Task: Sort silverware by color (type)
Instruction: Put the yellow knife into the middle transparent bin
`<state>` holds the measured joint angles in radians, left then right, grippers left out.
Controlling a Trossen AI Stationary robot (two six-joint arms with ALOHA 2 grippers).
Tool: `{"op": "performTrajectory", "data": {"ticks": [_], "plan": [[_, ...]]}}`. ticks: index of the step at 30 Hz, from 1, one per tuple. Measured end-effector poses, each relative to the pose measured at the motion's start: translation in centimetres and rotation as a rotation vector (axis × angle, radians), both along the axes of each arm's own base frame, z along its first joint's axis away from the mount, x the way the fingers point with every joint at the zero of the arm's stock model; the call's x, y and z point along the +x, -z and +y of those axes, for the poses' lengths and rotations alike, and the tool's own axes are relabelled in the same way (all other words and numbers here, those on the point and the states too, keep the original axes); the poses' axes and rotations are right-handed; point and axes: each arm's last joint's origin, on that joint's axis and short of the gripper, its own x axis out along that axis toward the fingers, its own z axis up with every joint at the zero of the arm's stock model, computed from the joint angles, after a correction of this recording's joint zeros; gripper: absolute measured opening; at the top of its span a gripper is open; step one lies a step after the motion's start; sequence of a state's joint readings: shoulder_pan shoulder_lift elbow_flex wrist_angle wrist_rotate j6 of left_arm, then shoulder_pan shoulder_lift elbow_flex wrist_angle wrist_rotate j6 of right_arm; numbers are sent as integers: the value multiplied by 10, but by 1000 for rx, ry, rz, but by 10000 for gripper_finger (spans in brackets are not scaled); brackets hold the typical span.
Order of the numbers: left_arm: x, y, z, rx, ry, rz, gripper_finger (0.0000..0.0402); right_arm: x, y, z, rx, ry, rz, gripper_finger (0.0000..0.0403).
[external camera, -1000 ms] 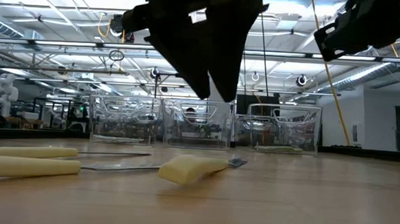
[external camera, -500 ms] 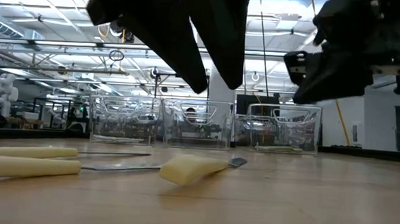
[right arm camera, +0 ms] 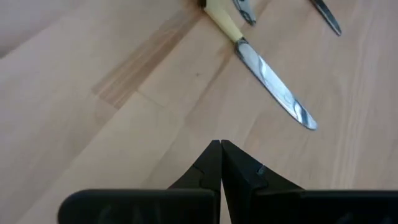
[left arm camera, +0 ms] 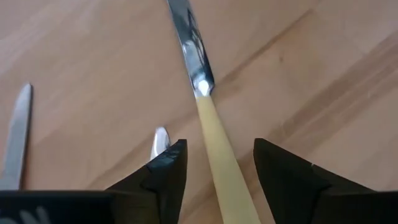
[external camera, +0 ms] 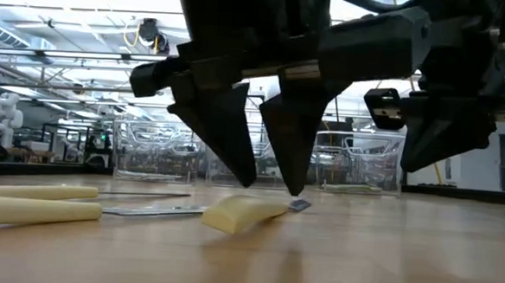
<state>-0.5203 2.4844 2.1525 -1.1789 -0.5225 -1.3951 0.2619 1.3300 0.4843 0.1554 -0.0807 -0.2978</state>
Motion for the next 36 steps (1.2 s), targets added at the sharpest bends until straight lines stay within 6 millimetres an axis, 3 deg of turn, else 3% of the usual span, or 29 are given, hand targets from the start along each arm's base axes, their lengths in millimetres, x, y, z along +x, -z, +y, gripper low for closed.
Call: {"op": "performTrajectory", "data": {"ticks": [7, 19, 31, 36], "plan": [[0, 7, 1, -72, -22, 55, 215, -3, 3, -1, 24, 38, 52, 2], [2, 7, 0, -149, -3, 80, 215, -3, 3, -1, 51, 69, 64, 2], [7, 17, 2, -204, 51, 134, 99, -1, 2, 0, 38, 47, 38, 2], [8, 13, 1, -182, 85, 138, 83, -1, 1, 0, 40, 47, 28, 2]]}}
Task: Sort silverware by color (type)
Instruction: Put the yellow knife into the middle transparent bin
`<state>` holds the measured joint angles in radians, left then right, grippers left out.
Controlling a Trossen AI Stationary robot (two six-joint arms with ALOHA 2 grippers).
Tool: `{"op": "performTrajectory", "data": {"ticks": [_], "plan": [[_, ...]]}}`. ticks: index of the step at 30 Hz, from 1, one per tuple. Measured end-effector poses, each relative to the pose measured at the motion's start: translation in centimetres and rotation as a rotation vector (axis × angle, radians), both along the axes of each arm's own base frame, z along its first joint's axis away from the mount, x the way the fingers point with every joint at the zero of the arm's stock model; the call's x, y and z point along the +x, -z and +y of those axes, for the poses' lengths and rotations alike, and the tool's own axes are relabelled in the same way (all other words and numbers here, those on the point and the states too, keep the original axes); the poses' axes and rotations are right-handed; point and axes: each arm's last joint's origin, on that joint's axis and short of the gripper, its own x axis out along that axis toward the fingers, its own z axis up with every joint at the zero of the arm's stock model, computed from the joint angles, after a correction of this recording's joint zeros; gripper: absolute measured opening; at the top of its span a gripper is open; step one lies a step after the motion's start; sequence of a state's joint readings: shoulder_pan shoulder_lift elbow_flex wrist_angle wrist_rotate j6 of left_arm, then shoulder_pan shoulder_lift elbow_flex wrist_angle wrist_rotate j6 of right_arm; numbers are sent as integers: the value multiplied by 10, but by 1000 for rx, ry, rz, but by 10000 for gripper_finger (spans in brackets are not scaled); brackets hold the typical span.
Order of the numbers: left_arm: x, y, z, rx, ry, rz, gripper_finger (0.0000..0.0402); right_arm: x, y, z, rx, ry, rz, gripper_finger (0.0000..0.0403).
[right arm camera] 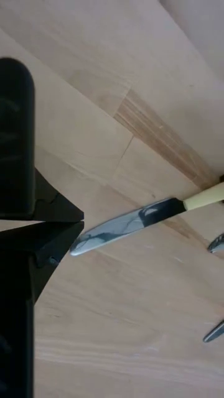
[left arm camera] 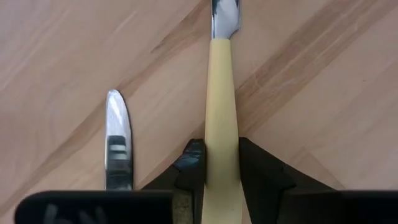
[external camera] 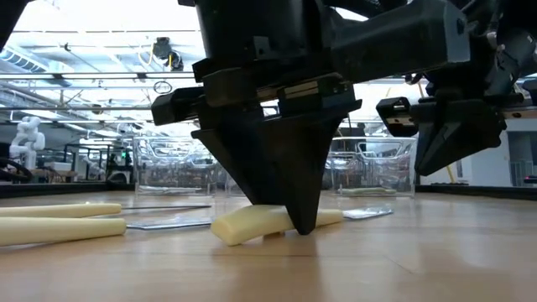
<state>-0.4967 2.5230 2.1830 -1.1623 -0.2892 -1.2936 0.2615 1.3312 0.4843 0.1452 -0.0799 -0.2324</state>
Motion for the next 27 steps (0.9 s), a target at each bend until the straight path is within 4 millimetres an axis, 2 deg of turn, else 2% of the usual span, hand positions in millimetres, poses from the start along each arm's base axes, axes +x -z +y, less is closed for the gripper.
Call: {"op": "performTrajectory", "data": {"ticks": [7, 19, 27], "plan": [[2, -8, -2, 36, 46, -12, 83, 0, 0, 0, 0, 1, 2, 2], [0, -9, 2, 101, 56, 5, 82, -1, -1, 0, 6, 7, 5, 2], [1, -10, 2, 112, 75, -1, 82, -13, -32, 4, 66, -5, -117, 2]]}}
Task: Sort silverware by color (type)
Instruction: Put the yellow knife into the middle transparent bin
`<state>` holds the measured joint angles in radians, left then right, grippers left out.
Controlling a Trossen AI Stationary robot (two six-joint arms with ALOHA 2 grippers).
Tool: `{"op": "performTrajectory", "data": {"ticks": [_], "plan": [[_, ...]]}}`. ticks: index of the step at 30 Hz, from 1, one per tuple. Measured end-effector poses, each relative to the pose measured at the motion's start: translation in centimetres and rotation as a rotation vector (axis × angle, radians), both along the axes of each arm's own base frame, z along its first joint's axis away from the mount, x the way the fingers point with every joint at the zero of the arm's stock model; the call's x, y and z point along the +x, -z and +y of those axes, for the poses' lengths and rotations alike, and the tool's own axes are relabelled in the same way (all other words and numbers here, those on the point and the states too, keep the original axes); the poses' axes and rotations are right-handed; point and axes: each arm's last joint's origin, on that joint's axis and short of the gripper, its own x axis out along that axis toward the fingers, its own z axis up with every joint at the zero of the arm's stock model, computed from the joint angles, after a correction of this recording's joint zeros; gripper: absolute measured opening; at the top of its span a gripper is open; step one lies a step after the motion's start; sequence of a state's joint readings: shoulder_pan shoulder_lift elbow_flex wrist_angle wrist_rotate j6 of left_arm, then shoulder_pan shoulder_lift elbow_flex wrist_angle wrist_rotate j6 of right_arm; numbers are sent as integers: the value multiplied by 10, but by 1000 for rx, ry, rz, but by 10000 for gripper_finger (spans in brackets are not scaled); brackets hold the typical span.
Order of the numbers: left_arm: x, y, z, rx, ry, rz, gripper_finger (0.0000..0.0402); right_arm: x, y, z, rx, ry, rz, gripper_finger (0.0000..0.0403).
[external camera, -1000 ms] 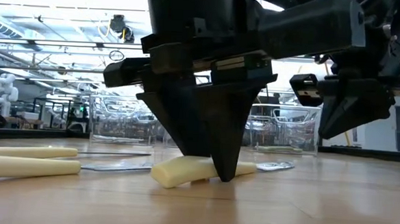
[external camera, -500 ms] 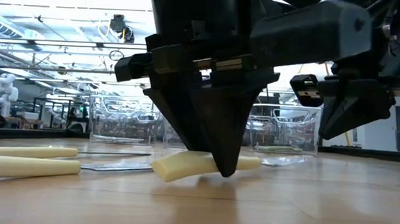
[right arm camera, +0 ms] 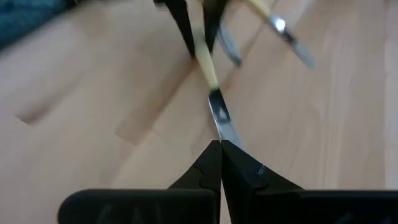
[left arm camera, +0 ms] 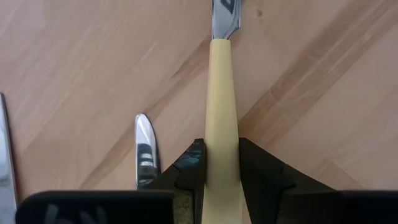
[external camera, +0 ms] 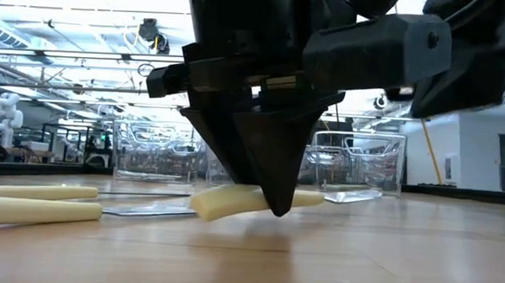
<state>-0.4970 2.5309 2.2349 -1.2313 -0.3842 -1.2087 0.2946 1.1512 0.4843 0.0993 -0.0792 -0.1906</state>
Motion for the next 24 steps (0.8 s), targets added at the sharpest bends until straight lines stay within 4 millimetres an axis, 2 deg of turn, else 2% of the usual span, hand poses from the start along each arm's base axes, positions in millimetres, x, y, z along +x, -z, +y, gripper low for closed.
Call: {"op": "performTrajectory", "data": {"ticks": [4, 11, 14, 19, 24], "plan": [[0, -1, 0, 12, 1, -7, 82, -14, -19, 2, 42, -15, -56, 2], [5, -32, -1, 78, 32, -88, 82, -37, -43, 5, 143, -28, -128, 2], [7, -42, 1, 109, 47, -130, 82, -44, -47, 7, 160, -43, -127, 2], [1, -48, 7, 190, 56, -96, 82, -52, -49, 9, 159, -73, -115, 2], [-3, -61, 19, 265, 43, -89, 82, -57, -47, 11, 166, -79, -77, 2]]}}
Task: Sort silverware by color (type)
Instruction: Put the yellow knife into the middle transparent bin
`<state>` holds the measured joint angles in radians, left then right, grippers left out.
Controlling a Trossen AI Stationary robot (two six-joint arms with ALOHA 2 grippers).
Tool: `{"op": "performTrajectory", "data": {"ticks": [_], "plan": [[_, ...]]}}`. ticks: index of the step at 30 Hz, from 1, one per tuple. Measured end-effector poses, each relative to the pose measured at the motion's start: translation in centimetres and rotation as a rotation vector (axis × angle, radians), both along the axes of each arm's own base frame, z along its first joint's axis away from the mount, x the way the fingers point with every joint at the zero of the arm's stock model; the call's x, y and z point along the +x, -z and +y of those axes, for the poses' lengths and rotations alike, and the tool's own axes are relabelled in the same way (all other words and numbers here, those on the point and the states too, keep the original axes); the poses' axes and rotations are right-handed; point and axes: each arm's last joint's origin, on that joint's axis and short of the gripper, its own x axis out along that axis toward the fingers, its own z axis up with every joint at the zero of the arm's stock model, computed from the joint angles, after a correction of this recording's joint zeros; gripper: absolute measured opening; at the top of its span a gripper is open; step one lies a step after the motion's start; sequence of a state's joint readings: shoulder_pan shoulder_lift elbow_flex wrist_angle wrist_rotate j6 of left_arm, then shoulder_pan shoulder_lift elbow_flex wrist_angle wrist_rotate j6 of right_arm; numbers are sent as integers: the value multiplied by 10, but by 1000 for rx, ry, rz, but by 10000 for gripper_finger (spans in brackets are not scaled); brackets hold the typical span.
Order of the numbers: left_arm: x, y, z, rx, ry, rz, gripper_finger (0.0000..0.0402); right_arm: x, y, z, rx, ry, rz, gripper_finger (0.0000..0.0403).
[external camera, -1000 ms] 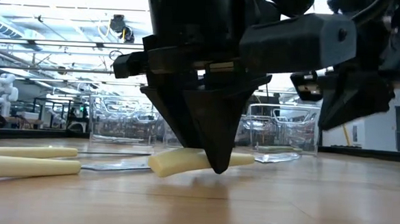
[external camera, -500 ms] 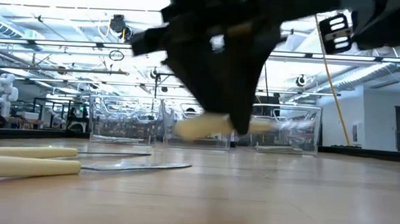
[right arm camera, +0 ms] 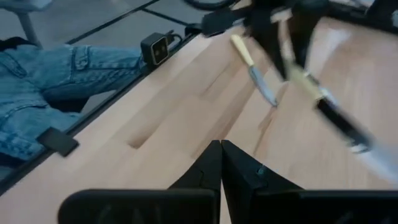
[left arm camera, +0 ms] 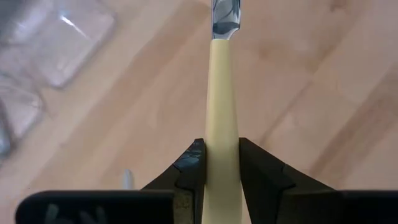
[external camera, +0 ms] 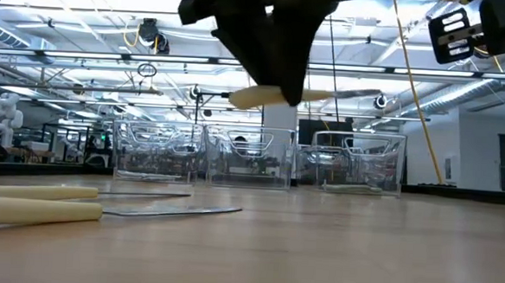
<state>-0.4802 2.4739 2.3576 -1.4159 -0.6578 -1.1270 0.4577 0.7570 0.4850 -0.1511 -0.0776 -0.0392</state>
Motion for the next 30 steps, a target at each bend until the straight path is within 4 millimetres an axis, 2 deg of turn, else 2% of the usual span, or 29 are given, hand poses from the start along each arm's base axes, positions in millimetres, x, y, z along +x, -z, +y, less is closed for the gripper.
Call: {"op": "performTrajectory", "data": {"ticks": [6, 18, 22, 27, 30], "plan": [[4, -14, 16, 84, 13, -28, 82, -3, 5, 0, -20, -2, 60, 2], [13, -56, 70, 190, 4, -70, 82, -2, 9, 5, 0, 129, 105, 2], [15, -62, 87, 215, -5, -51, 82, -2, 12, 10, -12, 112, 116, 2], [13, -74, 107, 226, -25, -39, 82, 0, 21, 18, -47, 172, 152, 2], [16, -75, 118, 237, -32, -23, 82, 2, 30, 23, -87, 206, 182, 2]]}}
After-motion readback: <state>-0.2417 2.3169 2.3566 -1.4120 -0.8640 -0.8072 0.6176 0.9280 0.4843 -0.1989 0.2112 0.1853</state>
